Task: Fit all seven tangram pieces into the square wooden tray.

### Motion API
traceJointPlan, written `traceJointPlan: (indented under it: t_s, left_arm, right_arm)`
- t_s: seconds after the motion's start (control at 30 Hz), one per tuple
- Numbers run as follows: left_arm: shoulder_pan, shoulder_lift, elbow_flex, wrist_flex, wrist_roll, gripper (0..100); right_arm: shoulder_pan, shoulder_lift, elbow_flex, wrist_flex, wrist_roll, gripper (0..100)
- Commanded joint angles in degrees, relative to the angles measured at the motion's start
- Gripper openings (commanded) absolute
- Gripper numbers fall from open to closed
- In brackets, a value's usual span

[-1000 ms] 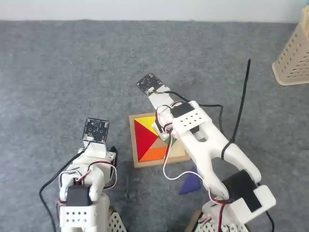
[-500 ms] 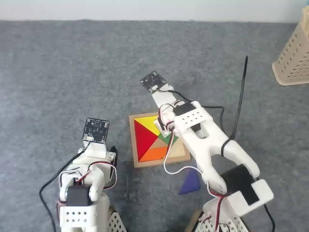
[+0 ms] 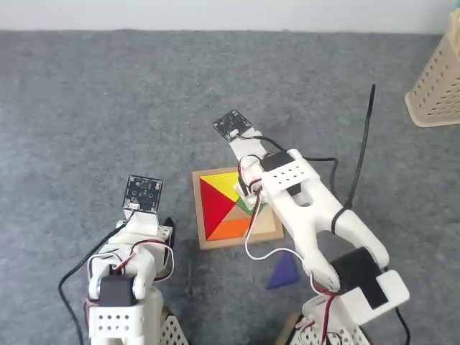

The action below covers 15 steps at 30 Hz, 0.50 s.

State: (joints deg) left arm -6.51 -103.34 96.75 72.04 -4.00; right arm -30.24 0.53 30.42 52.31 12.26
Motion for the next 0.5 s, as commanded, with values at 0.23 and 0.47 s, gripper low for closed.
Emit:
traceJointPlan:
  t_s: [0.23,0.47]
  left_arm:
    - [0.00,-0.88,-0.22,0.26,0.44,13]
    - [0.00,-0.88,-0.22,0.26,0.44,13]
  right_arm:
    - [0.84,-13.41,6.24,-5.76,-2.73,0.9]
    - [2.68,-24.22,17.85,-11.82,-2.11,0.7]
